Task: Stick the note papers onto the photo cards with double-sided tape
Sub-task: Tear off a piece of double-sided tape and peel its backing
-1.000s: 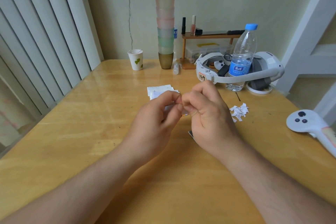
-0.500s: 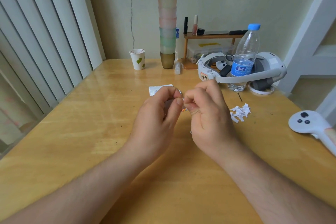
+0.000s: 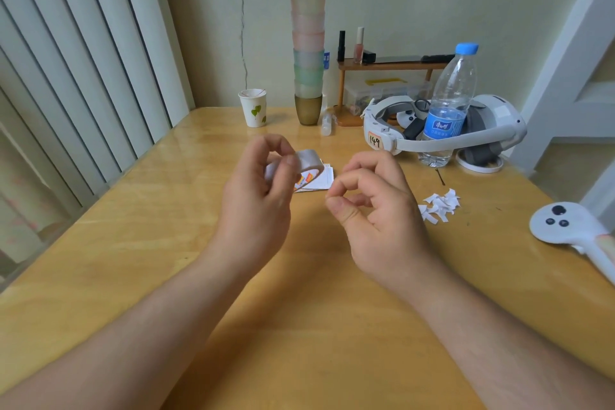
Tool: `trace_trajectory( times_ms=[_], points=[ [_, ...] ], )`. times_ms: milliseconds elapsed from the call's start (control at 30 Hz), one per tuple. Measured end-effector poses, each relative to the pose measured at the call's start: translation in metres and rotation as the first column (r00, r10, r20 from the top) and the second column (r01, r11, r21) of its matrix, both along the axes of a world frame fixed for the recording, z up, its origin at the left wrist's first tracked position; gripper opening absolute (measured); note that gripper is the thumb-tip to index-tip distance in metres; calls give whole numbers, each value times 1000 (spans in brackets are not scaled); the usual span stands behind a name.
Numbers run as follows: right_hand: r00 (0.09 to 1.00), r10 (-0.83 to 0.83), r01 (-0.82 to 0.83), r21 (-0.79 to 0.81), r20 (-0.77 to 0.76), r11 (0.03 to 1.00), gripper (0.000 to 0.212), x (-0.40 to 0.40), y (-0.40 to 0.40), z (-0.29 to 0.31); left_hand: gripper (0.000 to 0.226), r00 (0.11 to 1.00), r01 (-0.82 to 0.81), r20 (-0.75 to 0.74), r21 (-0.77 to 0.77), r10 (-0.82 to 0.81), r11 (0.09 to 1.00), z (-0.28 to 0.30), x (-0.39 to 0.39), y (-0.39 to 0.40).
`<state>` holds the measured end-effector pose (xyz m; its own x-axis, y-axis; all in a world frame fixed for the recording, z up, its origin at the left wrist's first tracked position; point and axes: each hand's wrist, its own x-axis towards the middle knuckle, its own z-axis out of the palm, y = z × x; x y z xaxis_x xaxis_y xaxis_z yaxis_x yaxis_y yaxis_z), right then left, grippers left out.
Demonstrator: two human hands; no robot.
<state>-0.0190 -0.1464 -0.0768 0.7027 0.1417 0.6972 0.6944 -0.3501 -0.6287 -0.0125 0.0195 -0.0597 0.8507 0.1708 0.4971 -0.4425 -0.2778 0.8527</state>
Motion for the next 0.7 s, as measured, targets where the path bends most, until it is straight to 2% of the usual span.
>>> trace_trajectory(
  times_ms=[100, 167, 233, 267, 300, 400, 500, 633, 667, 700],
  points=[
    [975, 64, -16, 216, -212, 976, 13, -2, 3, 7, 18, 998, -58, -20, 139, 61, 989, 0, 3, 10],
    [901, 192, 6, 453, -390, 892, 12, -1, 3, 13, 22, 990, -119, -25, 355, 137, 927, 0, 8, 21],
    [773, 386, 55, 661, -502, 748, 16, -1, 1, 18, 57, 969, -190, 1, 647, 248, 739, 2, 11, 33],
    [719, 448, 91, 712, -531, 697, 17, 0, 0, 20, 69, 955, -205, 5, 733, 296, 649, 3, 12, 38],
    [673, 494, 126, 743, -551, 657, 18, 0, -1, 23, 70, 939, -211, -7, 777, 343, 593, 5, 13, 42],
    [581, 588, 189, 796, -563, 575, 18, -1, -2, 26, 33, 889, -179, -80, 846, 451, 502, 8, 18, 56],
    [547, 618, 200, 805, -565, 559, 14, -1, -3, 25, 11, 883, -135, -144, 834, 447, 535, 11, 19, 63],
    [525, 626, 190, 797, -576, 573, 13, 1, -1, 23, 9, 892, -8, -227, 856, 391, 517, 10, 20, 59],
    [518, 627, 190, 793, -582, 579, 13, 1, -1, 22, 6, 918, -19, -206, 831, 339, 557, 8, 19, 55],
    [512, 628, 188, 790, -586, 584, 13, 0, 0, 21, 2, 950, -39, -172, 764, 262, 644, 6, 18, 50]
  ],
)
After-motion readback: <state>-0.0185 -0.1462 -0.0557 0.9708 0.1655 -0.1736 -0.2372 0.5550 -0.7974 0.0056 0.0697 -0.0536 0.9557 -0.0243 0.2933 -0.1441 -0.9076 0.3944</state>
